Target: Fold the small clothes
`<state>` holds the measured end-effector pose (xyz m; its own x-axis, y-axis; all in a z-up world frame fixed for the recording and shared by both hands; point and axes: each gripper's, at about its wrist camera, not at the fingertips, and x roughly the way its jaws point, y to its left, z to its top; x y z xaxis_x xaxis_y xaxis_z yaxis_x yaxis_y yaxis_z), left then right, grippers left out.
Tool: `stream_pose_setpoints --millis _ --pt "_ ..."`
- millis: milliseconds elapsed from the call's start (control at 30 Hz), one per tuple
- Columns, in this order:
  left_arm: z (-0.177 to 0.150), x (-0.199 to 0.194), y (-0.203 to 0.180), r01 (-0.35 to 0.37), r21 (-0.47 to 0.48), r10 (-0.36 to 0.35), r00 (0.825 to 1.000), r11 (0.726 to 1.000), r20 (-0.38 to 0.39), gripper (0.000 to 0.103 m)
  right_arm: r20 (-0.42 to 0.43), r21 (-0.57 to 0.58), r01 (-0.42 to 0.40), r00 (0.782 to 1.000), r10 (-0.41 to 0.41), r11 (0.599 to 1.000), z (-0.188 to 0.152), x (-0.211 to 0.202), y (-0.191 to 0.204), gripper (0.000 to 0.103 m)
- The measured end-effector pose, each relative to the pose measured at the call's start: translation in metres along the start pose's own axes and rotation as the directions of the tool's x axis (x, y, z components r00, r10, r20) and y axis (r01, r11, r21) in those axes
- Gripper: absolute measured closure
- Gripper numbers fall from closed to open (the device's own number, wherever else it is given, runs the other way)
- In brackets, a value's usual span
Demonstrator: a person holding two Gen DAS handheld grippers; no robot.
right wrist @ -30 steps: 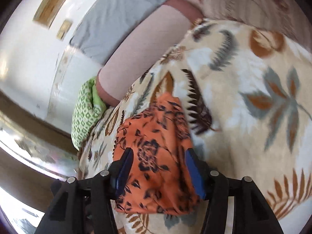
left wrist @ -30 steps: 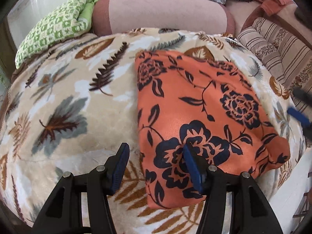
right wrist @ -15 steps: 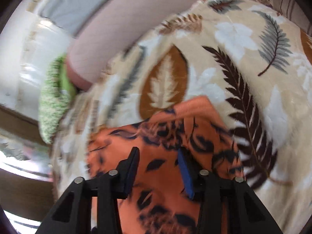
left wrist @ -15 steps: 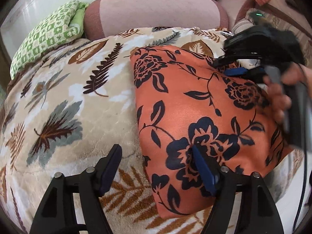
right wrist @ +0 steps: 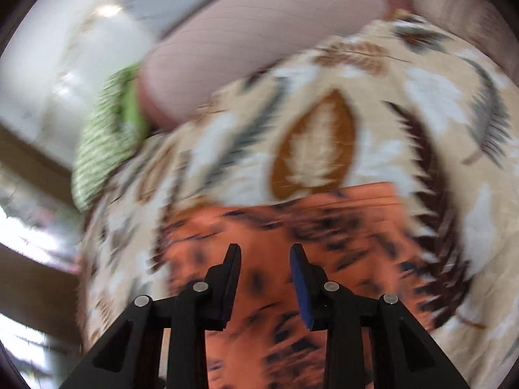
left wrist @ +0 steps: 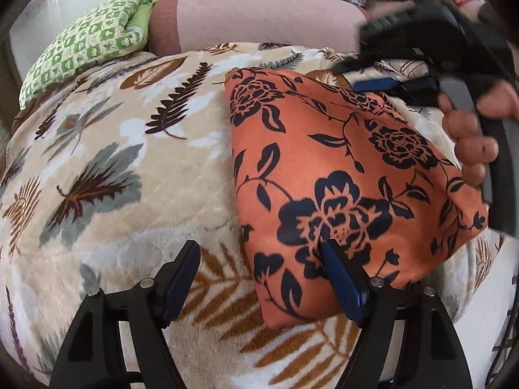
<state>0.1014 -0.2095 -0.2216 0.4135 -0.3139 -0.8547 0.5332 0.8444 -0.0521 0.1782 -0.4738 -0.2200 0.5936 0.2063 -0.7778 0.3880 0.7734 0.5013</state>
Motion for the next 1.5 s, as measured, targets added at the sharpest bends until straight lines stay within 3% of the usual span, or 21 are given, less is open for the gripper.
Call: stream_pose_setpoints --millis 100,200,333,500,667,767,967,1133,1200,1267,1500 --pt "-0.002 0.005 0.000 0.010 0.001 -0.010 1.000 1.000 -0.007 0.024 -0.060 -0.124 -0.027 0.998 0.020 0.992 -0.003 0.011 0.040 0.068" --pt "0.000 0.012 0.005 0.044 -0.022 -0.045 0.999 0.999 -0.023 0.024 -0.126 -0.176 -0.034 0.992 0.011 0.984 -0.005 0.039 0.062 0.068" --pt "-0.002 0.013 0.004 0.026 0.004 -0.026 1.000 1.000 0.002 0.023 -0.219 -0.139 0.024 0.974 -0.055 0.990 0.002 0.099 0.061 0.068" --pt "-0.001 0.015 0.006 0.022 -0.019 -0.022 1.000 1.000 -0.016 0.016 -0.210 -0.070 0.027 0.977 -0.041 0.997 0.015 0.110 0.051 0.068" --pt "0.000 0.004 0.024 0.089 -0.103 -0.094 0.994 0.991 -0.054 0.016 -0.150 -0.031 -0.036 0.988 0.031 0.999 0.013 0.064 0.042 0.068" --pt "-0.001 -0.012 0.026 0.048 -0.101 -0.051 0.999 0.994 -0.018 0.016 -0.108 -0.060 -0.093 0.990 0.086 0.994 -0.002 0.012 0.027 0.068" --pt "0.002 -0.020 0.022 -0.030 -0.065 0.030 1.000 0.997 -0.001 0.016 -0.094 -0.065 -0.080 0.993 0.074 0.995 -0.056 -0.062 -0.016 0.068" --pt "-0.011 -0.002 0.010 -0.074 -0.001 0.074 0.997 0.997 -0.027 0.014 -0.108 0.000 -0.064 0.992 0.063 0.998 -0.106 -0.071 -0.058 0.068" --pt "-0.012 -0.002 0.007 -0.091 0.024 0.092 0.995 0.996 -0.029 0.014 -0.071 0.014 -0.093 0.993 0.094 0.996 -0.120 -0.064 -0.069 0.068" --pt "-0.010 -0.006 0.005 -0.109 0.040 0.110 0.993 0.993 -0.030 0.014 -0.030 0.003 -0.098 0.995 0.098 0.995 -0.127 -0.066 -0.070 0.068" --pt "-0.012 -0.029 0.002 -0.151 0.051 0.151 0.988 0.987 0.017 0.015 -0.008 0.033 -0.082 0.997 0.083 0.996 -0.135 -0.094 -0.060 0.068"
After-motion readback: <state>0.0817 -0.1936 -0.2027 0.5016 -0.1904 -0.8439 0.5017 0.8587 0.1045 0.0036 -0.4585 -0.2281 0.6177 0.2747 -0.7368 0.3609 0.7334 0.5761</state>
